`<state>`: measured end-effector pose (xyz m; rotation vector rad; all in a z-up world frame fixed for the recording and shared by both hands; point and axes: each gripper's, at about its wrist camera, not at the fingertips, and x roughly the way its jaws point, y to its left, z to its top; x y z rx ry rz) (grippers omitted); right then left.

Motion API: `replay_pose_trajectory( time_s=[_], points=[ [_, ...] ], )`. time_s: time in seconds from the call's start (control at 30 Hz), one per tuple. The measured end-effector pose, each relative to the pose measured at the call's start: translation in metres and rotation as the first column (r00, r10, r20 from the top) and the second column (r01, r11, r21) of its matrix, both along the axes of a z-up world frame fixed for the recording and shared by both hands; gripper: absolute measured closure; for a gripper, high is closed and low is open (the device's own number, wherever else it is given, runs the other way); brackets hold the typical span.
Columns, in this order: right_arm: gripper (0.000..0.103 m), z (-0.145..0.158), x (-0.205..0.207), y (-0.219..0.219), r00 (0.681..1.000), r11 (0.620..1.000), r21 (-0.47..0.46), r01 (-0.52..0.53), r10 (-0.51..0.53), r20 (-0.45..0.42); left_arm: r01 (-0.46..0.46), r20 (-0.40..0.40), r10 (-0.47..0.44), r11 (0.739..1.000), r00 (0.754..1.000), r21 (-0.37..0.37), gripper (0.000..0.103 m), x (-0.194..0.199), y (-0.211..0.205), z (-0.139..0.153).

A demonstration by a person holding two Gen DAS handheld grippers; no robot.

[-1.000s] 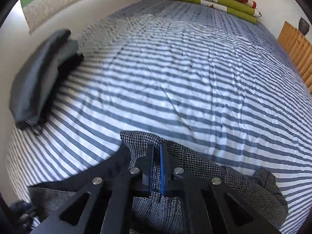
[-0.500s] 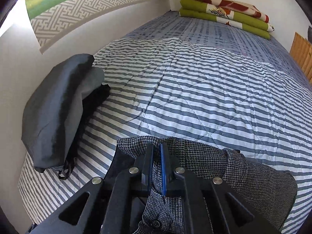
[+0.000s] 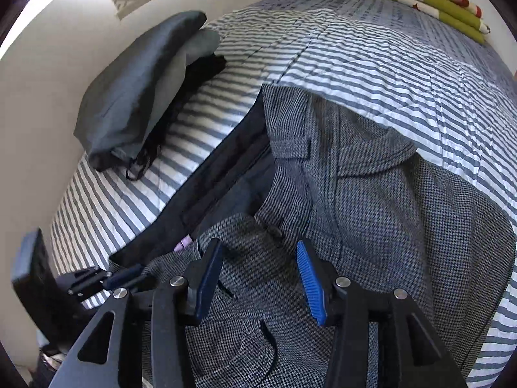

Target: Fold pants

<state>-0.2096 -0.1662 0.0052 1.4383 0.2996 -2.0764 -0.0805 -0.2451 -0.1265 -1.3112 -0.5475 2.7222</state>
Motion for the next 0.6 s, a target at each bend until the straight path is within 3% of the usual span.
replay_pose_trajectory(
  time_s=[0.03,0.07,0.17,0.3,0.37,0.4,0.47,0.6],
  points=[
    [0.067,-0.003,0.006,-0.003,1.000,1.000,0.024,-0.002,0.002,-0.022,-0.005,-0.015,0.005,1.000,1.000,0.029,0.094,0.009,-0.006,0.005],
    [0.085,-0.006,0.010,-0.007,1.000,0.999,0.040,-0.005,0.006,-0.021,-0.004,-0.034,0.006,0.998,0.999,0.064,0.095,0.018,-0.012,0.011],
    [0.092,0.002,0.023,-0.014,1.000,1.000,0.002,-0.015,0.015,-0.015,-0.006,-0.079,0.016,0.993,0.997,0.115,0.095,0.048,-0.029,0.024],
    [0.093,0.026,0.054,-0.031,0.993,0.987,-0.113,-0.112,0.115,0.017,-0.012,-0.078,0.018,0.997,0.997,0.076,0.092,0.074,-0.049,0.031],
    [0.086,0.035,0.069,-0.043,0.974,0.967,-0.121,-0.223,0.227,0.022,-0.041,-0.064,0.048,0.994,0.997,0.104,0.089,0.079,-0.062,0.030],
    [0.075,0.038,0.070,-0.045,0.967,0.961,-0.124,-0.247,0.253,0.034,-0.044,-0.055,0.052,0.990,0.997,0.136,0.087,0.078,-0.067,0.028],
    [0.051,0.044,0.062,-0.043,0.963,0.953,-0.166,-0.253,0.264,0.050,-0.057,-0.060,0.067,0.987,0.996,0.148,0.072,0.076,-0.070,0.032],
    [0.049,0.048,0.019,-0.038,0.990,0.983,-0.117,-0.142,0.138,-0.040,0.003,-0.053,0.002,0.996,0.999,0.094,0.049,0.070,-0.056,0.035]
  ],
)
